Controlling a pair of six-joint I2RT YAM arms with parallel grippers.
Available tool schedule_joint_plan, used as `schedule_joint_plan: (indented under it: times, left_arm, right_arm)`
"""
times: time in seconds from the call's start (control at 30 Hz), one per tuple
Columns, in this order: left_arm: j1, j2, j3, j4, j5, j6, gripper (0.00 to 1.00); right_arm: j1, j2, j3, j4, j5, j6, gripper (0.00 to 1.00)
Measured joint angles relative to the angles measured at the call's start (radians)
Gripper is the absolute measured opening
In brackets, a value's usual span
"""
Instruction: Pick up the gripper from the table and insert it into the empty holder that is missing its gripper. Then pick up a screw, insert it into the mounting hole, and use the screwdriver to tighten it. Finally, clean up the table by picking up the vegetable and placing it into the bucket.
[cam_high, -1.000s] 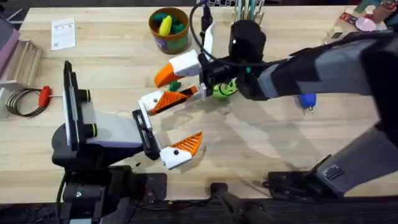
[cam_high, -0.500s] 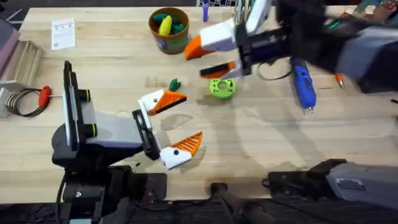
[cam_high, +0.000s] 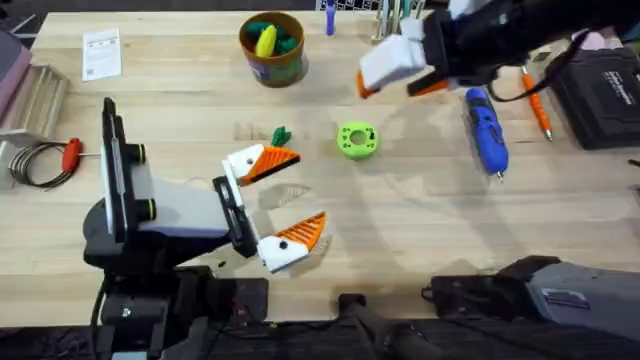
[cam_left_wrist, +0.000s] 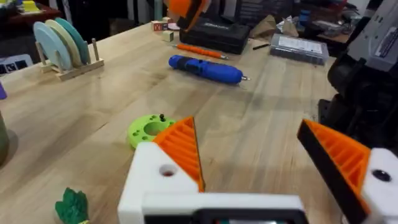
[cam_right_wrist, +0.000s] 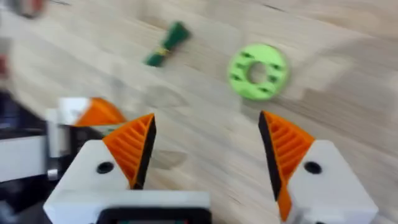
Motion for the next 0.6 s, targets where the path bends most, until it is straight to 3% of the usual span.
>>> schedule_joint_plan:
  times: [0.17, 0.37, 0.6]
  left_arm:
    - [0.000, 0.000, 0.000, 0.000, 0.000, 0.000, 0.985]
    - [0.000, 0.000, 0.000, 0.000, 0.000, 0.000, 0.986]
    - [0.000, 0.000, 0.000, 0.000, 0.000, 0.000, 0.985]
  right_arm:
    - [-0.001, 0.000, 0.033, -0.098, 0.161, -0.069, 0.938]
    - [0.007, 0.000, 0.035, -0.131, 0.296, -0.098, 0.867]
    - [0.088, 0.070, 0.045, -0.127, 0.387, -0.112, 0.802]
